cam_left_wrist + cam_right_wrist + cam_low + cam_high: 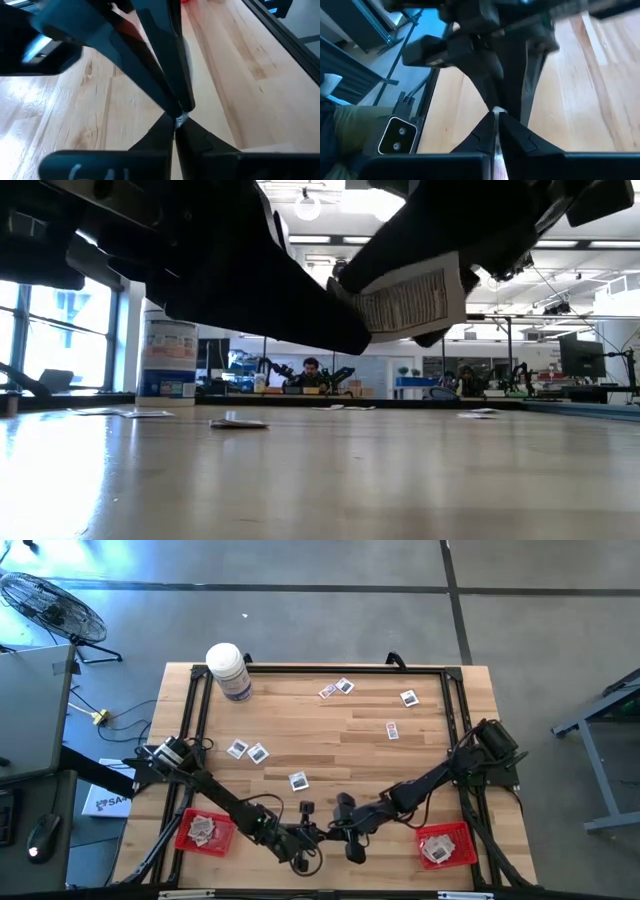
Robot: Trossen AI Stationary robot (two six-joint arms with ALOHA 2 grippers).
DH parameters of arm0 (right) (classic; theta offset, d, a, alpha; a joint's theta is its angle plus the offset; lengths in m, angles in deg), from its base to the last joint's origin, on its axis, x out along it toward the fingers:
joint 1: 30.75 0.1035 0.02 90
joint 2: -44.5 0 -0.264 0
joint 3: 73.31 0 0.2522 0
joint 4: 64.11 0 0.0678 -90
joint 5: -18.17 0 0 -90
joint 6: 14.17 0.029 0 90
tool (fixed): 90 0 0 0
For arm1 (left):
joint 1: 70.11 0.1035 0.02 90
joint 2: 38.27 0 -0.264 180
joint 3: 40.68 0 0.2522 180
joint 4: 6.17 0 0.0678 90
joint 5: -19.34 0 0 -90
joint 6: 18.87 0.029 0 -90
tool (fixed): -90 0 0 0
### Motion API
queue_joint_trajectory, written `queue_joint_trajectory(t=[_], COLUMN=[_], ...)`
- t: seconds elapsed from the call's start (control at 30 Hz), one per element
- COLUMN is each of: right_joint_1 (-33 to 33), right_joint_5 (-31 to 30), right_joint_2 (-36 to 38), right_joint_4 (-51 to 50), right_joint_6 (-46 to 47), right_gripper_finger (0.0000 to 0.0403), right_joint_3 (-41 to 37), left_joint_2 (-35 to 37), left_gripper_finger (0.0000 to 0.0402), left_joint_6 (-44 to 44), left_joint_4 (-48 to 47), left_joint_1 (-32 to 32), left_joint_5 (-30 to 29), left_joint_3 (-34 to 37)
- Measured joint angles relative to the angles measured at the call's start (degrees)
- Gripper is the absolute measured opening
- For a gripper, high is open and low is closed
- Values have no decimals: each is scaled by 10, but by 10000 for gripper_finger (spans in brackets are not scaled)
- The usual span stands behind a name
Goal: Pick & Place First Aid Supplies
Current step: Put the ointment pack into the left red bin
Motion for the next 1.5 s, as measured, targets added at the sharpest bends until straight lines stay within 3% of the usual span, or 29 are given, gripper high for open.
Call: queue_joint_trajectory(t=[0.17,0.3,0.43,0.53,0.67,0.8,0.87,1.03,1.2,1.33,1.5], right_joint_1=[7,18,29,35,38,35,28,18,17,19,0], right_joint_5=[1,-40,-91,-125,-162,-200,-219,-252,-228,-221,-202], right_joint_2=[34,74,104,109,100,86,82,80,77,54,-11], right_joint_4=[1,-18,-57,-83,-112,-125,-122,-123,-121,-96,-4], right_joint_6=[-47,-75,-87,-96,-99,-125,-133,-136,-136,-146,-241], right_gripper_finger=[56,90,108,109,110,110,110,110,110,110,111], right_joint_3=[7,8,8,8,8,7,7,7,7,7,7], left_joint_2=[0,23,90,165,263,330,350,360,348,331,301], left_gripper_finger=[4,2,1,1,1,0,0,0,0,0,1], left_joint_6=[-4,-21,-82,-198,-418,-650,-742,-886,-966,-946,-885], left_joint_4=[0,-27,-148,-285,-457,-575,-610,-714,-848,-874,-872], left_joint_1=[0,-3,-19,-42,-82,-142,-176,-251,-280,-282,-282], left_joint_5=[3,1,30,97,224,341,367,365,326,299,266], left_joint_3=[0,0,0,0,-1,-1,-1,-1,0,0,0])
